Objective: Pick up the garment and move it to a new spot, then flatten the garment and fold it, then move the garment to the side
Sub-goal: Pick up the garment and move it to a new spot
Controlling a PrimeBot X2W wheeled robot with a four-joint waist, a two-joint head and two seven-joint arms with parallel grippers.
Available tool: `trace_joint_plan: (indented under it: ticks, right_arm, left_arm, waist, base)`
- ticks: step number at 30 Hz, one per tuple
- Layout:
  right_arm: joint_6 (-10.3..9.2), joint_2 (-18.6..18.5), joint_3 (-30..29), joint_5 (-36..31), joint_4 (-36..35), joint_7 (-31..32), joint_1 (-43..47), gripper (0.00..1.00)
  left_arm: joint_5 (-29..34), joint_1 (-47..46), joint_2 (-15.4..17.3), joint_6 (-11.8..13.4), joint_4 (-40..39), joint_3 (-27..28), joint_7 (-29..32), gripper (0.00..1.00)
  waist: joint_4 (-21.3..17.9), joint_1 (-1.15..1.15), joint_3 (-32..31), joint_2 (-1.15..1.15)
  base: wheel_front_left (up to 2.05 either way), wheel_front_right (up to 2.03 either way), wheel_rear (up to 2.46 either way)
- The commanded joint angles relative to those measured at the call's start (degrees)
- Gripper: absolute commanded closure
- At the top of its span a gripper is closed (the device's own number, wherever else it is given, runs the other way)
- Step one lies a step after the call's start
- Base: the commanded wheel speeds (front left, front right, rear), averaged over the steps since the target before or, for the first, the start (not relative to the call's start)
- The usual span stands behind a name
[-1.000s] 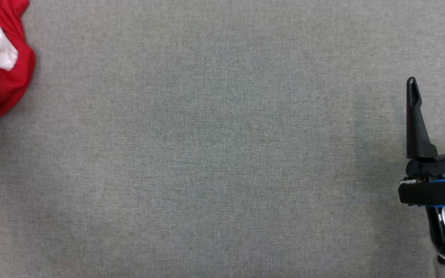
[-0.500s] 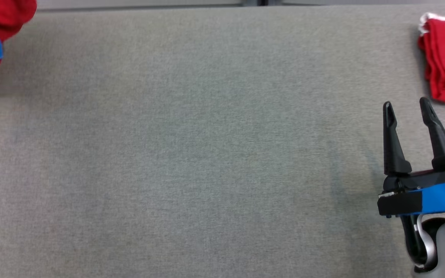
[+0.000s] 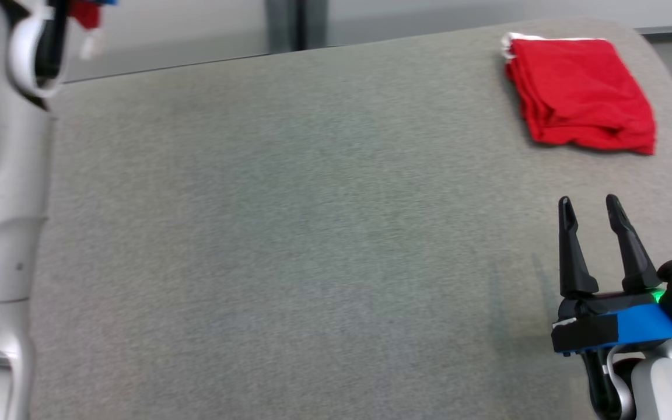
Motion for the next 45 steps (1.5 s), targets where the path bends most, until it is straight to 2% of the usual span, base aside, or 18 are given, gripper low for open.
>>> trace_joint_plan:
  ticks: [1, 6, 10, 18, 29, 30, 31, 38, 45]
  right_arm:
    - [0.01, 0.04, 0.16, 0.88, 0.71, -0.67, 0.52, 0.0]
    - [0.01, 0.05, 1.09, 2.33, 3.2, -2.23, 0.03, 0.0]
    - [0.01, 0.03, 2.02, 2.92, 4.45, -3.02, -0.38, 0.0]
    - [0.01, 0.05, 2.05, 3.21, 5.84, -3.83, -0.51, 0.0]
    - [0.01, 0.04, 2.39, 2.57, 6.68, -4.17, -0.64, 0.0]
    - [0.01, 0.04, 2.43, 2.6, 6.83, -4.19, -0.52, 0.0]
    - [0.01, 0.05, 2.44, 2.61, 6.99, -4.2, -0.36, 0.0]
    - [0.01, 0.05, 2.77, 2.33, 7.6, -3.98, 0.42, 0.0]
    - [0.01, 0.04, 2.79, 1.39, 7.45, -3.11, 1.59, 0.0]
  left_arm:
    - [-0.02, -0.11, -0.92, -0.04, -1.36, -0.95, 0.6, 1.0]
    - [-0.63, 2.21, -4.53, 0.04, -5.85, -4.04, 2.22, 1.0]
    - [-0.86, 5.22, -6.08, 0.2, -8.13, -6.02, 2.92, 1.0]
    - [-1.32, 15.14, -8.43, 1.05, -9.04, -9.88, 1.51, 1.0]
    - [-1.62, 31.29, -10.56, 1.66, -2.24, -15.59, -2.07, 1.0]
    - [-1.84, 32.28, -10.75, 1.77, -1.48, -15.97, -2.39, 0.61]
    - [-1.47, 32.99, -10.83, 2.01, -0.89, -16.37, -3.04, 0.0]
    - [-1.47, 35.16, -11.15, 3.54, 0.52, -15.94, -7.69, 0.0]
    - [-2.1, 37.04, -9.04, 6.65, -2.27, -11.68, -11.42, 0.0]
  waist:
    - [-2.38, 0.0, -1.43, 0.0]
    - [-5.81, 0.0, -1.7, 0.0]
    - [-7.8, 0.0, -1.87, 0.0]
    - [-8.23, 0.0, -1.9, 0.0]
    - [-7.09, 0.0, -1.92, 0.0]
    - [-6.87, 0.0, -2.0, 0.0]
    - [-6.6, 0.0, -2.11, 0.0]
    - [-4.36, 0.0, -3.6, 0.0]
    - [-0.94, 0.0, -6.39, 0.0]
  base:
    - [0.0, 0.0, 0.0]
    - [0.0, 0.0, 0.0]
    - [0.0, 0.0, 0.0]
    - [0.0, 0.0, 0.0]
    - [0.0, 0.0, 0.0]
    - [0.0, 0.0, 0.0]
    - [0.0, 0.0, 0.0]
    - [0.0, 0.0, 0.0]
    - [0.0, 0.0, 0.0]
